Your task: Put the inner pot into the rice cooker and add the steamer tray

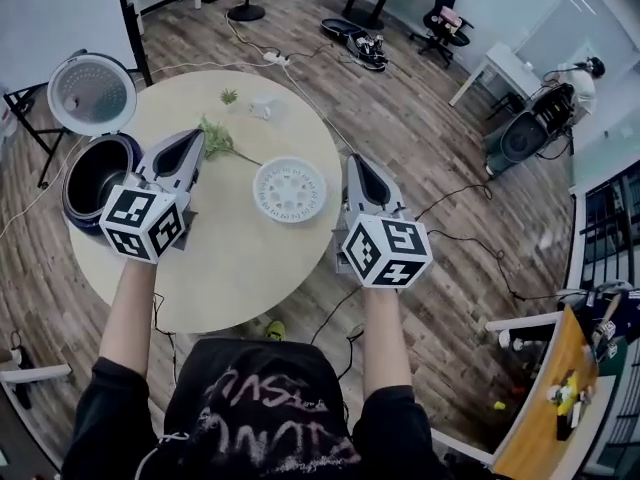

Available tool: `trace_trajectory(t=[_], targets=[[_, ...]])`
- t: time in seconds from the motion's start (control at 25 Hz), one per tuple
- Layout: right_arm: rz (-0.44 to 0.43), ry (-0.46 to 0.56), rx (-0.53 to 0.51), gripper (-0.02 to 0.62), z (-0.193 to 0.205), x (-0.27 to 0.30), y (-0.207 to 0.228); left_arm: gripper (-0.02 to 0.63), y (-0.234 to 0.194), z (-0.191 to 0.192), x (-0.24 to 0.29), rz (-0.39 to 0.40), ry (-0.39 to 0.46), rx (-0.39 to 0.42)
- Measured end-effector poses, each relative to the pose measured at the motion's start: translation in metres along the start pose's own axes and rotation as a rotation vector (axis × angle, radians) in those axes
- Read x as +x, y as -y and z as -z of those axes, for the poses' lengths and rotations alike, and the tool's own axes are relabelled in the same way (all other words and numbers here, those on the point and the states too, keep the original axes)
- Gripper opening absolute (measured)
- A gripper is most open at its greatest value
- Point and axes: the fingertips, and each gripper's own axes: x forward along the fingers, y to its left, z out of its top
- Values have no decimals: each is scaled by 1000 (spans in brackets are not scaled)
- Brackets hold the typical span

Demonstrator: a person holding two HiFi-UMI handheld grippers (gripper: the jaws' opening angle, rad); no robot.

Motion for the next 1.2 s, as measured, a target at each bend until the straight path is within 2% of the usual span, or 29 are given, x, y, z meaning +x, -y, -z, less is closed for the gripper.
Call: trace_trajectory(t=[0.2,0.48,0.6,0.8,1.2], targets=[[67,23,-4,3,8,-35,31,11,27,1,4,8,33,16],[142,53,-25,3,16,-63,49,11,52,10,7,28,60,47],[166,47,-13,3,28,-74,56,11,60,26,6,22,43,63],[196,17,31,3,49,-84,65,11,61,48,3,5,17,4],[196,-30,46,5,65,-76,70,12,55,62,3,-8,-34,1]])
